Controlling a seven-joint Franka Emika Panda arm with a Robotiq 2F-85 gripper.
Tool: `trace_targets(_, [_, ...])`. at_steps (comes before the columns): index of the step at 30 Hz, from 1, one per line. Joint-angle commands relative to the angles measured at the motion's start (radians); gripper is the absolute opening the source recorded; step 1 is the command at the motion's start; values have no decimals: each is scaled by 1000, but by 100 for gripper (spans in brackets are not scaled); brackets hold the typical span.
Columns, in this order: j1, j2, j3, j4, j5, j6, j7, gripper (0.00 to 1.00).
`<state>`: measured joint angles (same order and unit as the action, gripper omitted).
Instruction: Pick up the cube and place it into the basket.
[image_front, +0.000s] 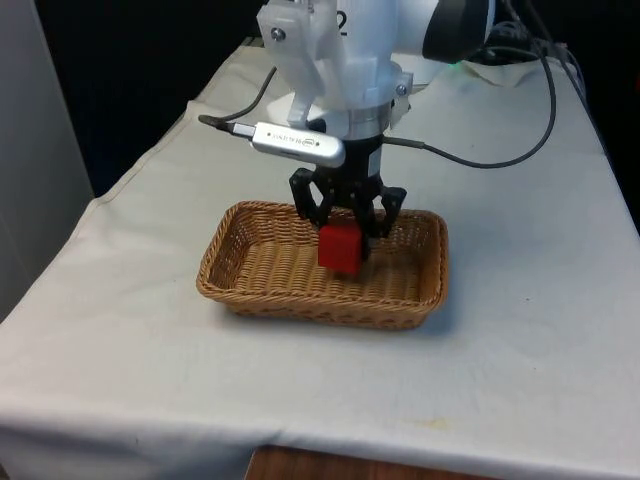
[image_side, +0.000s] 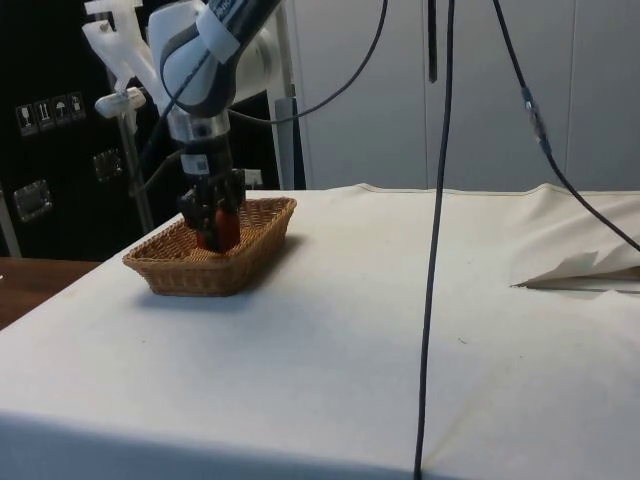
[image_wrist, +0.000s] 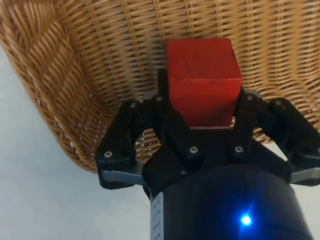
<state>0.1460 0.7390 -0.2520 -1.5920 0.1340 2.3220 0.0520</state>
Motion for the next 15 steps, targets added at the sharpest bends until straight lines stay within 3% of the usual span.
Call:
trace_targets(1, [-7,10,11,8,8,7,-17,0])
trace_targets(2, [0,3,1,1,0,2,-6,0])
trace_targets(3, [-7,13,11,9,9,8,-23,0])
trace_targets(5, [-8,22,11,13,11,11,-38,0])
trace_targets(10, [-7,34,11,18,12,15,-66,0])
trace_targets(11, [0,33,1,14,5,15,-56,0])
trace_targets(12, [-7,36,10,19,12,15,-70,0])
trace_targets(15, [-4,38,6,22,10,15,-73,0])
